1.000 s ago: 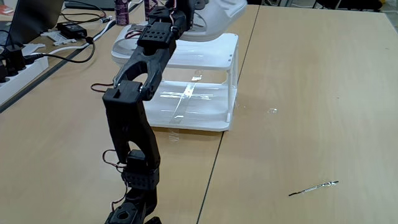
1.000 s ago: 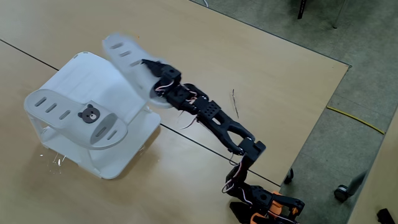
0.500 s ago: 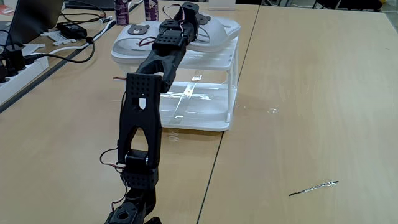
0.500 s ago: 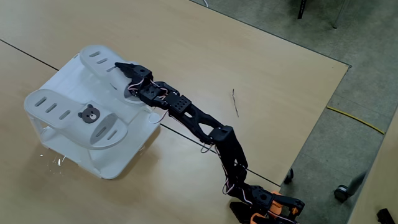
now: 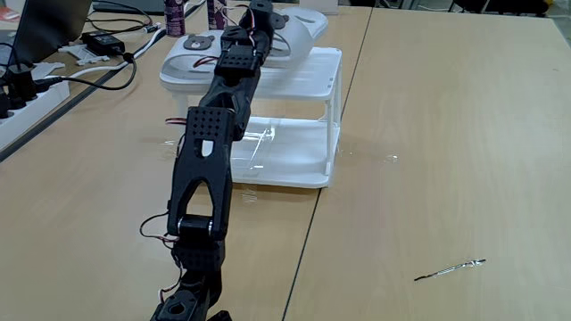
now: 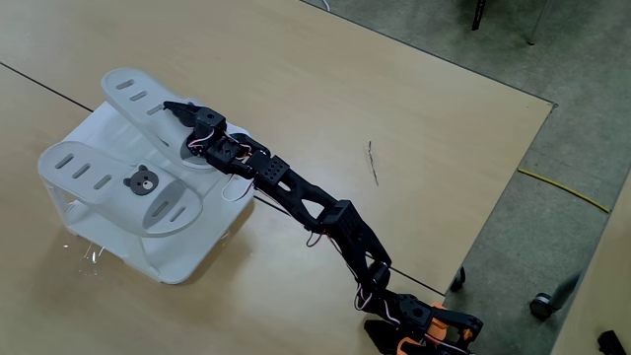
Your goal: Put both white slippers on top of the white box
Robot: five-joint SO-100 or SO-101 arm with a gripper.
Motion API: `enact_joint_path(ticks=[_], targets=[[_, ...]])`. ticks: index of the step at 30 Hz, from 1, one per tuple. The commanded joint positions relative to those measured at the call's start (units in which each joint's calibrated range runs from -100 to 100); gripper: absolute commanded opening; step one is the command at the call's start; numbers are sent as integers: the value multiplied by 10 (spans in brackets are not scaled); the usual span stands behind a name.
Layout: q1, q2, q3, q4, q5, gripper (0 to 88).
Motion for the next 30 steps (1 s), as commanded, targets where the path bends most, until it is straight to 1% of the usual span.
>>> enact_joint_path(ticks=[1,5,7,8,15,18,19,24,26,30], targets=[[-4,-21,-66,-10,4,8],[-4,-6,-64,-10,4,23],[-4,11,-71,-10,4,102],[-4,15,-71,-10,4,113],[3,58,-92,-11,4,125],[3,59,-88,-10,4,218],[3,58,-88,-10,4,232],[14,32,-70,13,4,235],[24,-6,-29,40,4,232],[36,-85,86,42,4,237]])
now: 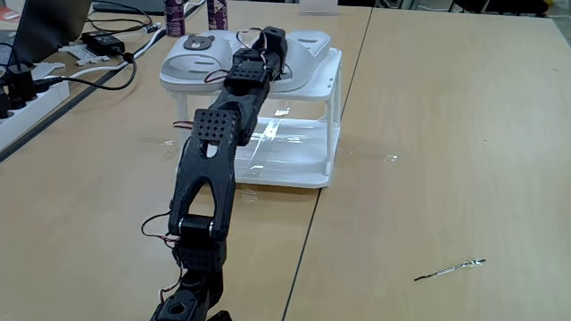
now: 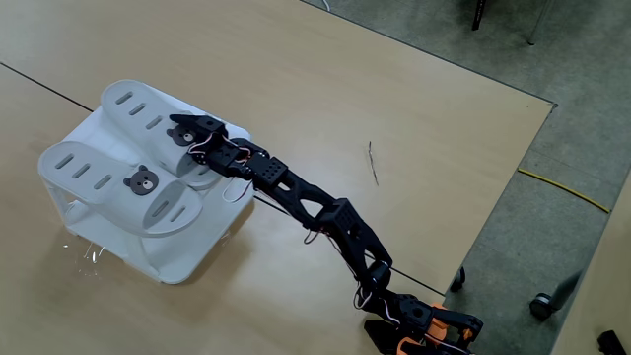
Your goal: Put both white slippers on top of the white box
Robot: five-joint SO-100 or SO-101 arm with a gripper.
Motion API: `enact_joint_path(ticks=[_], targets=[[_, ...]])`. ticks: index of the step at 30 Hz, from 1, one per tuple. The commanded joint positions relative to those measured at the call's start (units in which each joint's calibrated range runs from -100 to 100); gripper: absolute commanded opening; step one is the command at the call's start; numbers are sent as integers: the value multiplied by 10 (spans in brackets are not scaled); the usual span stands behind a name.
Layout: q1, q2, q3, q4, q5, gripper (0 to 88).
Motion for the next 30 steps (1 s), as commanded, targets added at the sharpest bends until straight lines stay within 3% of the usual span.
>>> enact_joint_path(ticks=[1,15,30], targets=[[15,-139,79,2,4,237],[11,-232,146,2,4,237],[15,-414,398,2,4,237]])
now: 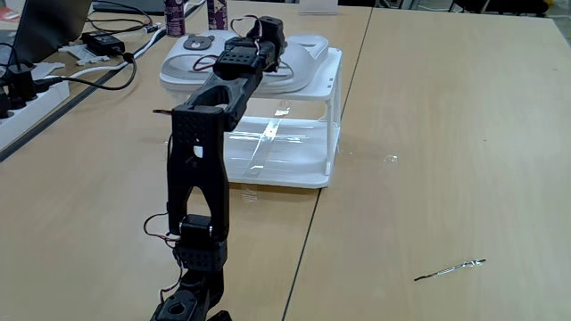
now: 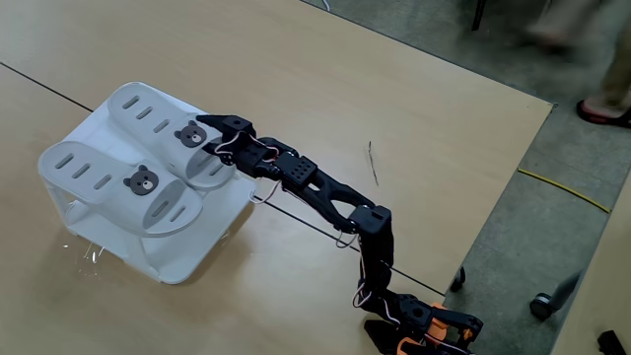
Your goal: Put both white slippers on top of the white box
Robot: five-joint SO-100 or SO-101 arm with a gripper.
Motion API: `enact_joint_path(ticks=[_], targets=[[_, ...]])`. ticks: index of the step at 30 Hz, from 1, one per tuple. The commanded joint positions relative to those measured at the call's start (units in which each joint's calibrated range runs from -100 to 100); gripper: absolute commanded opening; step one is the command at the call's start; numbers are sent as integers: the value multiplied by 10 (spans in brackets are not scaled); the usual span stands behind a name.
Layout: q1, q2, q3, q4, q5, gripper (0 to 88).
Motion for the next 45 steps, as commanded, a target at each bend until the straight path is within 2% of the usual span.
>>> enact_joint_path(ticks=[1,8,9,10,11,15,17,22,24,27,29,32,36,38,42,45], targets=[[6,-128,57,2,4,237],[6,-275,205,1,4,216],[6,-295,215,-4,4,167],[7,-317,223,-5,4,65],[7,-329,224,-6,4,0],[8,-381,241,-47,4,7],[8,-407,291,-164,4,7],[8,-433,547,-614,4,7],[9,-424,641,-756,4,7],[24,-441,750,-903,4,7],[43,-478,811,-964,4,7],[79,-564,929,-1012,4,7],[81,-757,1089,-1029,4,7],[70,-828,1092,-1026,4,7],[-21,-944,1092,-1028,4,7],[-20,-1043,1090,-1025,4,7]])
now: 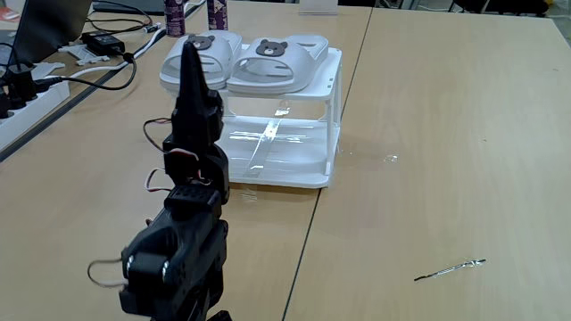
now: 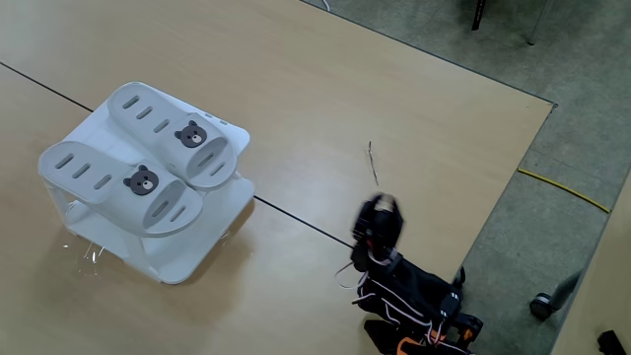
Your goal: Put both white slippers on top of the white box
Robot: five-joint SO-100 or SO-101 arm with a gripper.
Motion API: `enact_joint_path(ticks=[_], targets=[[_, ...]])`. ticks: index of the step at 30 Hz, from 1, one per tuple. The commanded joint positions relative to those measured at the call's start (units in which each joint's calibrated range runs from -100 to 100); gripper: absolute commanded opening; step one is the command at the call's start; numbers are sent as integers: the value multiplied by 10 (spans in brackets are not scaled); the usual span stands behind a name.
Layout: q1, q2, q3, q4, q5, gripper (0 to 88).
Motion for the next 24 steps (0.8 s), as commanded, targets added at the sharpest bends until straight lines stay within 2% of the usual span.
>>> enact_joint_path(ticks=[1,4,7,12,24], targets=[[-9,-120,1,0,4,7],[-14,-132,1,-5,4,7],[-16,-132,1,-76,4,7],[-14,-132,1,-114,4,7],[-11,-129,1,-113,4,7]])
